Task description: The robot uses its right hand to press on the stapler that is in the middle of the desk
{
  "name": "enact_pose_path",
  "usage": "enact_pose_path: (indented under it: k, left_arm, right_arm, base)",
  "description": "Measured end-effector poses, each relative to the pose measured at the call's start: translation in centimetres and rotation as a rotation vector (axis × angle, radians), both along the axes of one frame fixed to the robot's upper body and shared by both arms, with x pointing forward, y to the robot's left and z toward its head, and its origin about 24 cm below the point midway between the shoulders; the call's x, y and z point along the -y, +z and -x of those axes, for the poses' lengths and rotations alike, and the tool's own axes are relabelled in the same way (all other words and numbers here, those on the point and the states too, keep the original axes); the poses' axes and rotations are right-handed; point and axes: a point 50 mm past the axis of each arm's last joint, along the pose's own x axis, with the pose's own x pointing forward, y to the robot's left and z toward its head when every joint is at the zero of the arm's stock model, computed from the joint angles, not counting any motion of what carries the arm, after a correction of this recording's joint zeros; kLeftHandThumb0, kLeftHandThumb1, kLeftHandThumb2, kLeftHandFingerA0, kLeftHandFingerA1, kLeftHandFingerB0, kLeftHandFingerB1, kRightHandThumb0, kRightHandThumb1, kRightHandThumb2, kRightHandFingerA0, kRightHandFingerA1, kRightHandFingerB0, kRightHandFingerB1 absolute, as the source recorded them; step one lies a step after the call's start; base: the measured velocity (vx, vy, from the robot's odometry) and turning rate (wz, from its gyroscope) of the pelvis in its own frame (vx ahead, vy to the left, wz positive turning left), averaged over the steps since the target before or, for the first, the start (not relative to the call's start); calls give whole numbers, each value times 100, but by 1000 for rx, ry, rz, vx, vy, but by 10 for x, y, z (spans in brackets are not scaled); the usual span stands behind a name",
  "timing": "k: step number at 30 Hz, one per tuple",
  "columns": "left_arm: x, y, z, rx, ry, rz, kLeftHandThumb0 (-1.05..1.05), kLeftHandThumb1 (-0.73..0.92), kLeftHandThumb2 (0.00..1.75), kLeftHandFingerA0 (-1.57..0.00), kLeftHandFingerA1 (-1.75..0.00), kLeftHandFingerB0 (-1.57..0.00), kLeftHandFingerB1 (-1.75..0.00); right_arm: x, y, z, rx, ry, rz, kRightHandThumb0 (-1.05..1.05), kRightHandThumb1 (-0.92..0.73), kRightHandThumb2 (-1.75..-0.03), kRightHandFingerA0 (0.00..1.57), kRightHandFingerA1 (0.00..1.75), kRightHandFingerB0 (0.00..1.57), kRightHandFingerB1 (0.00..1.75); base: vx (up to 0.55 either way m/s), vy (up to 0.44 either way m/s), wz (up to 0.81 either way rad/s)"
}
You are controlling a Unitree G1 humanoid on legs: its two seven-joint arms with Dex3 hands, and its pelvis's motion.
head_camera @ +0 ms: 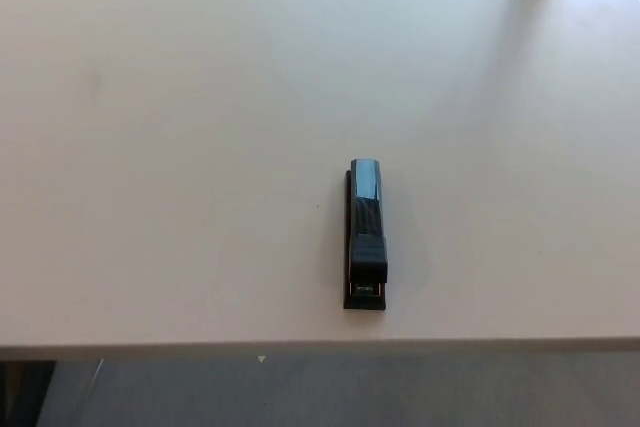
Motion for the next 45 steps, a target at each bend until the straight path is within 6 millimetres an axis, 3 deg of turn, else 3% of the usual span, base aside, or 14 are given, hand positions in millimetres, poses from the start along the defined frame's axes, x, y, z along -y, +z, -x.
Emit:
enact_pose_path:
  k: [1,2,4,5,6,8,11,12,19,26,35,42,43,45]
  left_arm:
    - [0,0,0,0,-1,1,-70,92,70,-8,-40,-7,-32]
    - [0,0,0,-1,-1,2,-70,92,71,-8,-40,-7,-32]
    - [0,-1,0,-3,-2,4,-70,92,71,-7,-39,-7,-32]
    - [0,-1,0,-4,-2,4,-69,92,71,-7,-37,-6,-31]
    - [0,-1,0,-4,-2,5,-68,92,71,-6,-36,-6,-31]
    - [0,-1,0,-5,-2,6,-68,92,71,-6,-35,-6,-32]
    - [0,-1,0,-4,-3,6,-70,92,70,-6,-34,-6,-31]
    - [0,-1,0,-4,-3,6,-71,92,69,-6,-35,-7,-32]
    - [0,-1,0,-4,-3,6,-71,92,71,-8,-40,-7,-33]
    - [1,-1,0,-4,-4,6,-70,92,69,-7,-35,-6,-31]
    - [1,-1,-1,-2,-4,7,-71,92,71,-5,-34,-7,-32]
    - [1,-1,-1,-3,-4,7,-75,92,73,-8,-40,-8,-33]
    - [1,-1,-1,-3,-4,7,-77,71,111,0,-45,-12,-42]
    - [1,-1,-1,-4,-4,7,-77,71,110,0,-45,-11,-42]
  right_arm:
    - [3,6,-2,12,-5,25,-60,-83,-100,51,55,0,12]
    - [6,14,-7,32,-15,62,-48,-92,-69,71,46,0,17]
    - [11,25,-14,61,-29,114,-24,-74,-118,92,79,0,47]
    - [12,29,-17,72,-35,133,-33,-89,-67,111,65,12,29]
    - [14,37,-22,91,-42,166,-31,-86,-66,124,85,20,31]
    - [16,51,-33,134,-45,225,-20,-85,-64,120,131,30,35]
    - [19,79,-49,212,-23,333,6,-80,-72,114,123,62,51]
    - [19,89,-54,239,-12,367,9,-83,-66,112,96,78,60]
    - [11,143,-80,378,66,544,17,-78,-95,120,143,80,118]
    - [-13,196,-114,536,189,683,-4,-72,-88,132,118,78,124]
    - [-89,262,-172,798,471,799,-6,-76,-80,127,116,82,107]
    - [-186,282,-209,980,795,789,-5,-78,-78,127,114,78,110]
    - [-200,282,-213,999,841,775,-4,-77,-79,128,110,78,108]
    - [-230,282,-221,1027,932,747,-9,-76,-74,128,103,79,104]
  base:
    - [0,0,0]
    - [0,0,0]
    - [0,0,0]
    - [0,0,0]
    - [0,0,0]
    - [0,0,0]
    - [0,0,0]
    - [0,0,0]
    - [0,0,0]
    - [0,0,0]
    - [0,0,0]
    - [0,0,0]
    - [0,0,0]
    - [0,0,0]
